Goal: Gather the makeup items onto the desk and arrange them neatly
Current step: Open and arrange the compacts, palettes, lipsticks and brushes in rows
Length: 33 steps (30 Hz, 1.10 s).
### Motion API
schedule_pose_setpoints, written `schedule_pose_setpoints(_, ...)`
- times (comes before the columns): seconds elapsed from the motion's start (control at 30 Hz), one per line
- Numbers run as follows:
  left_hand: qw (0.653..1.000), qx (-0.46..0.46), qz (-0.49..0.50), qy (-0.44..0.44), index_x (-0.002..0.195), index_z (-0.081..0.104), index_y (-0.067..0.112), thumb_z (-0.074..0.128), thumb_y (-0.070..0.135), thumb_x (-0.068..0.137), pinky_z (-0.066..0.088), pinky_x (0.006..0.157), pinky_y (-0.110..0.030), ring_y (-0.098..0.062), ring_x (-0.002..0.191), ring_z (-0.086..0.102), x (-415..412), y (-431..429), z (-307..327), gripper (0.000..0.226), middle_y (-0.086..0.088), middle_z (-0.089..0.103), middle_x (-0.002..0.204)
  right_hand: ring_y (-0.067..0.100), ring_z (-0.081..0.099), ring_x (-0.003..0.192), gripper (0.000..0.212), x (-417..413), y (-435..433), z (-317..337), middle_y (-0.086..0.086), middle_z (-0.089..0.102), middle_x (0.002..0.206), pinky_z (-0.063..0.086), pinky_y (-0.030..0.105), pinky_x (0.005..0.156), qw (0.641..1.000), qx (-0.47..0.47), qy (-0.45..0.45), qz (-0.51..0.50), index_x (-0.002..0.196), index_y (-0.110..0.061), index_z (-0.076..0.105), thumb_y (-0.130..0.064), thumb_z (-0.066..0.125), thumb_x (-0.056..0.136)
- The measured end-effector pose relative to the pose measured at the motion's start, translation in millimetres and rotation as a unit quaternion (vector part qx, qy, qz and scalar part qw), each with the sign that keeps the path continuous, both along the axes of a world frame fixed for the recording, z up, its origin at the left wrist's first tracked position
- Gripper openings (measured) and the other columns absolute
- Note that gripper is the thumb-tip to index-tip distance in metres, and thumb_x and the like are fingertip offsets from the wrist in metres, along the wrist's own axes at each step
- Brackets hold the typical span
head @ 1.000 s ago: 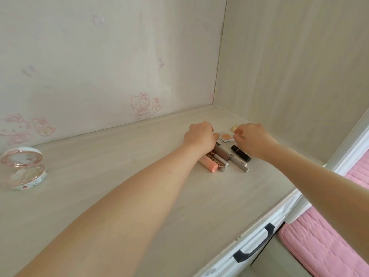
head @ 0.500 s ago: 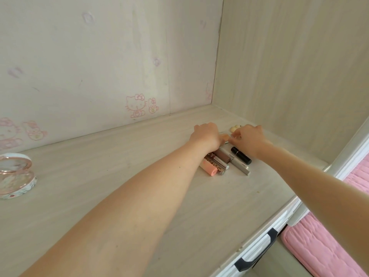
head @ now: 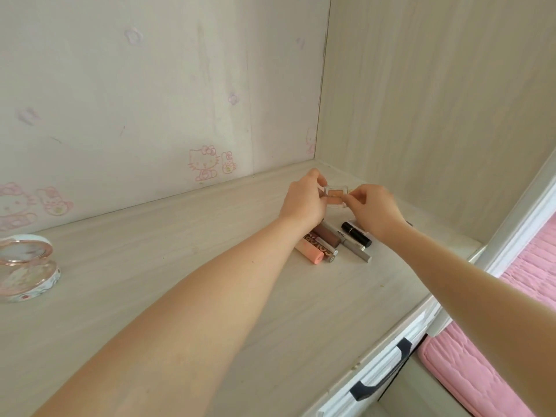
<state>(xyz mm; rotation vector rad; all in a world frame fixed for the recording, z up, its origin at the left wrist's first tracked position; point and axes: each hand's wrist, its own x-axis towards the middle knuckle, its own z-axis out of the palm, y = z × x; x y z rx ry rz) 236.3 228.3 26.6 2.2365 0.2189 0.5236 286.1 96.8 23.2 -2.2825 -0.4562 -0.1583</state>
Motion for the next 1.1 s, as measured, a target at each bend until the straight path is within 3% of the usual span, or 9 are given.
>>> schedule_pose_setpoints(0.13,0.995,-0.093,0.004,-0.022,0.102,0.058,0.018,0.061,0.007,0.086,0.042,0.059,-0.019,-0.011,0.074,0.059,-21.3,2.6,12.1,0.02,-0.001,0.068,0.085,0.015,0.069,0.08,0.008,-18.9,0.1,4.4,0.002,0.072,0.084,0.057,0.038,0.076,0.988,0.144,0.045,0.018,0.098,-0.018,0.058,-0.02,0.061,0.091)
schedule_pose_setpoints(0.3,0.967,-0.254,-0.006,-0.023,0.1,0.061,0.017,0.062,0.003,0.086,0.06,0.074,-0.039,-0.025,0.078,0.071,-56.6,9.5,18.5,0.02,-0.013,0.069,0.093,0.015,0.071,0.078,0.009,-51.5,5.0,13.3,0.002,0.073,0.081,0.056,0.044,0.082,0.981,0.177,0.063,0.051,0.096,-0.021,0.059,-0.017,0.062,0.089)
schedule_pose_setpoints(0.43,0.949,-0.315,-0.015,-0.021,0.106,0.059,0.009,0.06,-0.001,0.088,0.06,0.071,-0.033,-0.025,0.076,0.07,-95.9,16.1,24.0,0.02,-0.017,0.069,0.098,0.016,0.071,0.077,0.01,-83.2,9.4,20.7,0.002,0.073,0.079,0.057,0.045,0.08,0.981,0.165,0.066,0.072,0.096,-0.021,0.061,-0.019,0.064,0.087)
schedule_pose_setpoints(0.6,0.94,-0.34,-0.011,-0.013,0.107,0.06,-0.001,0.062,-0.002,0.088,0.06,0.07,-0.028,-0.023,0.073,0.069,-149.2,26.3,26.1,0.02,-0.019,0.069,0.099,0.019,0.068,0.074,0.014,-128.2,14.9,23.1,0.003,0.073,0.08,0.055,0.026,0.059,0.985,0.124,0.049,0.107,0.1,-0.021,0.059,-0.022,0.065,0.087)
schedule_pose_setpoints(0.67,0.937,-0.35,-0.007,-0.009,0.106,0.061,-0.003,0.062,-0.003,0.087,0.06,0.073,-0.03,-0.025,0.074,0.07,-171.1,30.8,24.6,0.019,-0.019,0.07,0.098,0.017,0.067,0.079,0.019,-144.8,18.9,19.0,0.001,0.073,0.083,0.053,0.03,0.067,0.989,0.094,0.025,0.114,0.105,-0.026,0.058,-0.023,0.064,0.087)
schedule_pose_setpoints(0.77,0.934,-0.357,0.008,-0.008,0.103,0.062,-0.002,0.061,-0.004,0.086,0.06,0.075,-0.032,-0.024,0.073,0.07,-203.9,39.1,20.9,0.017,-0.018,0.07,0.094,0.009,0.064,0.086,0.037,-175.1,27.3,12.8,-0.005,0.07,0.087,0.048,0.02,0.072,0.986,0.047,-0.026,0.157,0.123,-0.03,0.051,-0.019,0.061,0.088)
schedule_pose_setpoints(0.83,0.932,-0.362,0.019,-0.009,0.103,0.062,-0.001,0.062,-0.003,0.086,0.06,0.074,-0.032,-0.023,0.072,0.071,-223.9,45.7,18.8,0.016,-0.017,0.07,0.093,0.005,0.064,0.086,0.044,-195.3,33.5,9.7,-0.008,0.065,0.087,0.05,0.02,0.076,0.979,0.034,-0.04,0.196,0.128,-0.03,0.048,-0.016,0.061,0.089)
schedule_pose_setpoints(0.93,0.929,-0.37,0.03,-0.006,0.103,0.063,-0.003,0.064,-0.002,0.086,0.06,0.074,-0.032,-0.023,0.073,0.071,-252.0,56.5,17.3,0.018,-0.018,0.071,0.094,0.002,0.062,0.084,0.051,-219.1,43.1,7.4,-0.012,0.06,0.087,0.05,0.017,0.072,0.971,0.0,-0.057,0.232,0.131,-0.029,0.045,-0.014,0.064,0.086)
schedule_pose_setpoints(1.1,0.926,-0.374,0.044,-0.001,0.102,0.064,-0.001,0.066,0.0,0.084,0.06,0.075,-0.033,-0.022,0.074,0.072,-299.8,73.8,13.0,0.018,-0.017,0.072,0.092,0.006,0.061,0.084,0.049,-251.7,62.1,4.3,-0.011,0.059,0.094,0.053,0.031,0.077,0.958,-0.036,-0.091,0.269,0.129,-0.027,0.045,-0.023,0.067,0.085)
